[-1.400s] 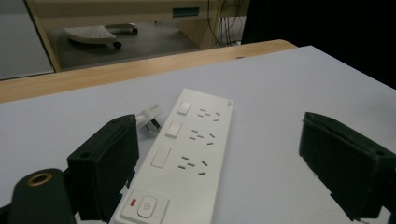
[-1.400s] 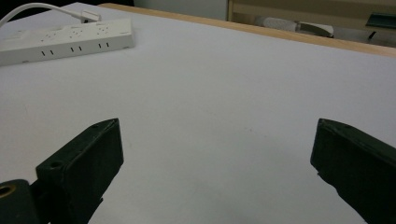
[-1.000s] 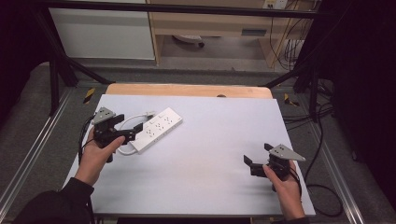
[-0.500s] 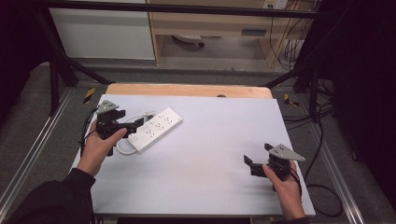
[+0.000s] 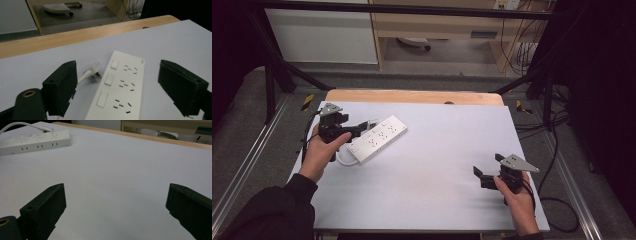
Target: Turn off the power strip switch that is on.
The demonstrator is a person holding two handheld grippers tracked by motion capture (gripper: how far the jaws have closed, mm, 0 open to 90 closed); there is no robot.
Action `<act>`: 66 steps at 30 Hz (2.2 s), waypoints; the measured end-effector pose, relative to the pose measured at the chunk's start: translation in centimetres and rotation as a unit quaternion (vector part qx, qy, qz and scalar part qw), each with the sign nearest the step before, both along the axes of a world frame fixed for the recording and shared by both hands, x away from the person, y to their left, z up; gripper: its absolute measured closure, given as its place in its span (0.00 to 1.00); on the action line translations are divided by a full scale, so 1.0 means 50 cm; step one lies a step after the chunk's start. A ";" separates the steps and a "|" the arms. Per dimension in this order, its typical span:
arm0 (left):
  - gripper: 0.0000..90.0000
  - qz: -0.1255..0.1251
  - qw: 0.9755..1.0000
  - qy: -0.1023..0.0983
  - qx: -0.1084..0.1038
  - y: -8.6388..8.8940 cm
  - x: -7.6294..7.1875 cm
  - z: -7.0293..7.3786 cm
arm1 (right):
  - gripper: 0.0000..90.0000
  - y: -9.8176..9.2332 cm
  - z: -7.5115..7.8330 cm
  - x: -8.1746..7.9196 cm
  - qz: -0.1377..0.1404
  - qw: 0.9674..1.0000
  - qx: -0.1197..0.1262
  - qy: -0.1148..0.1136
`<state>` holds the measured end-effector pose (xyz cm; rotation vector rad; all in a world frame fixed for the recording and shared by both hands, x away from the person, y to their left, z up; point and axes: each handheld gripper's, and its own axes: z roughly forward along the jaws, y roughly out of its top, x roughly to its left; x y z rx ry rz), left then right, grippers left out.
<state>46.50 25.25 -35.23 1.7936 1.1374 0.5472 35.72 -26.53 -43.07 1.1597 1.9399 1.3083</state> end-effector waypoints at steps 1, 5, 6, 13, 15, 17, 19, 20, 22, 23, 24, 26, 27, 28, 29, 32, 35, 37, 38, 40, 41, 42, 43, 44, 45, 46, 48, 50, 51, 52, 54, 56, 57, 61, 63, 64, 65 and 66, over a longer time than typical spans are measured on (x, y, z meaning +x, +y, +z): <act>0.18 0.002 1.000 0.000 -0.001 -0.001 0.004 -0.001 | 0.04 0.000 0.000 0.000 0.000 1.000 0.001 0.000; 0.19 0.006 1.000 0.004 0.007 -0.002 0.018 -0.005 | 0.04 -0.001 0.000 0.000 0.000 1.000 0.000 0.001; 0.20 0.007 1.000 0.004 0.007 -0.002 0.020 -0.006 | 0.04 0.000 0.000 0.000 0.000 1.000 0.002 0.001; 0.22 0.009 1.000 0.008 0.019 -0.008 0.033 -0.018 | 0.04 -0.003 0.000 0.000 -0.001 1.000 0.003 0.001; 0.22 0.009 1.000 0.011 0.025 -0.011 0.036 -0.022 | 0.04 -0.003 0.001 0.000 -0.001 1.000 0.002 0.001; 0.22 0.008 0.999 0.012 0.029 -0.011 0.037 -0.024 | 0.04 -0.003 0.001 0.000 -0.001 1.000 0.002 0.001; 0.23 0.008 0.999 0.014 0.038 -0.012 0.038 -0.027 | 0.04 -0.003 0.001 0.000 -0.002 1.000 0.002 0.001; 0.24 0.009 0.999 0.016 0.039 -0.012 0.039 -0.029 | 0.04 -0.003 0.001 0.000 -0.002 1.000 0.003 0.001; 0.26 0.010 0.999 0.021 0.044 -0.012 0.040 -0.031 | 0.04 -0.004 0.001 0.000 -0.002 1.000 0.003 0.002; 0.26 0.009 0.999 0.022 0.045 -0.012 0.041 -0.033 | 0.04 -0.004 0.001 0.000 -0.002 1.000 0.003 0.002; 0.26 0.008 0.999 0.024 0.048 -0.011 0.041 -0.033 | 0.04 -0.003 0.001 0.000 -0.002 1.000 0.003 0.002; 0.28 0.009 0.998 0.028 0.050 -0.011 0.042 -0.035 | 0.04 -0.004 0.000 0.000 -0.002 1.000 0.003 0.002; 0.30 0.011 0.998 0.028 0.052 -0.010 0.043 -0.035 | 0.04 -0.003 0.000 0.000 -0.003 1.000 0.004 0.003; 0.31 0.013 0.998 0.029 0.055 -0.010 0.044 -0.036 | 0.04 -0.003 0.000 0.000 -0.003 1.000 0.004 0.004; 0.33 0.014 0.998 0.030 0.055 -0.010 0.045 -0.037 | 0.04 -0.004 0.000 0.000 -0.003 1.000 0.004 0.004; 0.38 0.014 0.998 0.032 0.061 -0.010 0.046 -0.040 | 0.04 -0.005 0.001 0.000 -0.003 1.000 0.003 0.003; 0.43 0.014 0.997 0.037 0.060 -0.011 0.048 -0.043 | 0.04 -0.004 0.001 0.000 -0.003 1.000 0.004 0.004; 0.47 0.011 0.997 0.038 0.068 -0.014 0.048 -0.044 | 0.04 -0.004 0.001 0.000 -0.003 1.000 0.004 0.004; 0.49 0.011 0.997 0.037 0.069 -0.015 0.048 -0.045 | 0.04 -0.004 0.001 0.000 -0.003 1.000 0.004 0.004; 0.55 0.010 0.997 0.039 0.071 -0.017 0.047 -0.045 | 0.04 -0.005 0.000 0.000 -0.003 1.000 0.002 0.003; 0.57 0.008 0.997 0.039 0.071 -0.018 0.047 -0.045 | 0.04 -0.005 0.000 0.000 -0.003 1.000 0.003 0.003; 0.60 0.006 0.997 0.042 0.072 -0.018 0.047 -0.046 | 0.04 -0.005 0.000 0.000 -0.003 1.000 0.003 0.002; 0.61 0.006 0.996 0.043 0.072 -0.019 0.047 -0.047 | 0.04 -0.005 0.000 0.000 -0.003 1.000 0.002 0.002; 0.64 0.007 0.996 0.045 0.073 -0.019 0.048 -0.048 | 0.04 -0.004 0.000 0.000 -0.003 1.000 0.004 0.003; 0.66 0.007 0.996 0.046 0.073 -0.018 0.048 -0.049 | 0.04 -0.004 0.000 0.000 -0.003 1.000 0.003 0.003; 0.68 0.006 0.996 0.046 0.074 -0.018 0.049 -0.050 | 0.04 -0.004 0.000 0.000 -0.003 1.000 0.003 0.003; 0.73 0.003 0.996 0.047 0.075 -0.017 0.050 -0.051 | 0.04 -0.005 0.000 0.000 -0.003 1.000 0.003 0.002; 0.76 0.002 0.996 0.047 0.072 -0.016 0.050 -0.052 | 0.04 -0.005 0.000 0.000 -0.003 1.000 0.002 0.002; 0.78 0.000 0.996 0.046 0.072 -0.015 0.050 -0.052 | 0.04 -0.005 0.000 0.000 -0.003 1.000 0.002 0.002; 0.80 -0.001 0.996 0.043 0.074 -0.015 0.051 -0.053 | 0.04 -0.005 0.000 0.000 -0.003 1.000 0.002 0.002; 0.83 -0.002 0.996 0.047 0.073 -0.016 0.051 -0.055 | 0.03 -0.004 0.000 0.001 -0.002 1.000 0.003 0.003; 0.87 -0.003 0.996 0.048 0.074 -0.016 0.052 -0.056 | 0.03 -0.005 0.000 0.001 -0.002 1.000 0.006 0.002; 0.87 -0.004 0.996 0.048 0.073 -0.016 0.052 -0.056 | 0.03 -0.005 0.000 0.001 -0.002 1.000 0.006 0.002; 0.92 -0.010 0.996 0.051 0.074 -0.018 0.053 -0.060 | 0.03 -0.006 0.000 0.001 -0.003 1.000 0.007 0.002; 0.94 -0.012 0.996 0.053 0.077 -0.018 0.055 -0.062 | 0.03 -0.006 0.000 0.001 -0.003 1.000 0.008 0.002; 0.95 -0.012 0.996 0.053 0.077 -0.018 0.055 -0.063 | 0.03 -0.006 0.000 0.001 -0.003 1.000 0.007 0.002; 0.95 -0.013 0.995 0.055 0.077 -0.018 0.056 -0.064 | 0.03 -0.007 0.000 0.001 -0.002 1.000 0.006 0.002; 0.96 -0.012 0.995 0.056 0.077 -0.019 0.057 -0.065 | 0.03 -0.006 0.000 0.001 -0.002 1.000 0.006 0.003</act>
